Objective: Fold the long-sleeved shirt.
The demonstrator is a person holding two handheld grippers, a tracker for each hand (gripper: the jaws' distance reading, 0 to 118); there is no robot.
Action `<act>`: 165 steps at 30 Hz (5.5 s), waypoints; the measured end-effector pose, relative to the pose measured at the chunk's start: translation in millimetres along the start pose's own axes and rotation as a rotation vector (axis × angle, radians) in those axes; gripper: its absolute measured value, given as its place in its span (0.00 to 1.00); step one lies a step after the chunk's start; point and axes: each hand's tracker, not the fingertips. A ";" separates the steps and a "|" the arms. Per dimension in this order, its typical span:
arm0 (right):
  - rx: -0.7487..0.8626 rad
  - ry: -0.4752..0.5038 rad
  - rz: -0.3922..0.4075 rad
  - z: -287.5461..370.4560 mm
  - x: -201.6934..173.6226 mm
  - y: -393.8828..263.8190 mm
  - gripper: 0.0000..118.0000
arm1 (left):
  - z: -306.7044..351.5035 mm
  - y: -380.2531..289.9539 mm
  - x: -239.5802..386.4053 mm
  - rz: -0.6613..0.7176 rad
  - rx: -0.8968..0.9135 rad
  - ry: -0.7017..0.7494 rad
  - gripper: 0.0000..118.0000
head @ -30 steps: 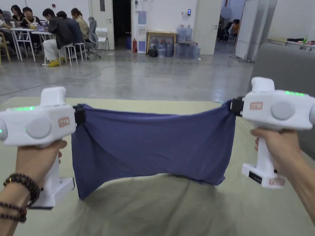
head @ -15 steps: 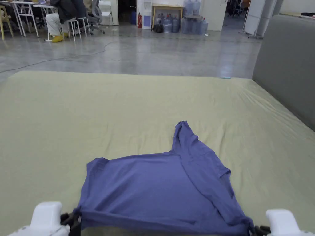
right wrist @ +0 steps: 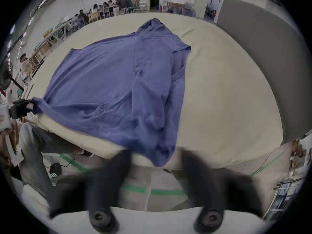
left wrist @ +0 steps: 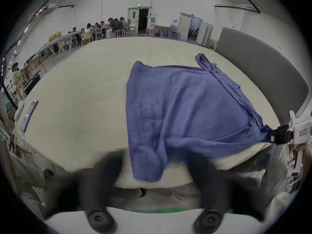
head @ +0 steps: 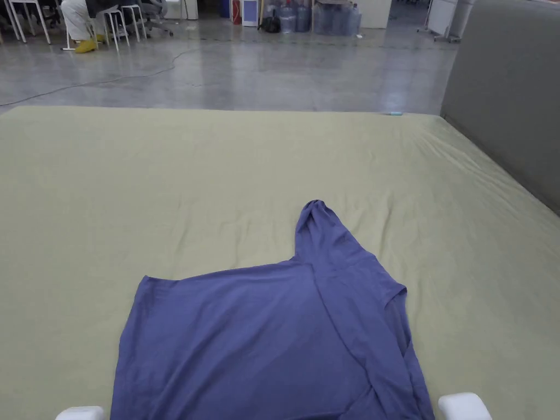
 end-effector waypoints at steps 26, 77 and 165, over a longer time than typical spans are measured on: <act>0.303 0.096 0.021 -7.2 9.3 270.6 0.02 | -44.8 179.5 8.3 0.030 0.205 -0.103 0.00; 0.208 -0.006 -0.131 -73.7 -29.3 146.9 0.87 | -2.8 155.5 8.6 0.079 0.225 -0.142 0.00; 0.153 0.106 -0.078 -56.3 33.9 239.4 0.02 | -28.1 125.5 9.2 0.001 0.084 -0.093 0.00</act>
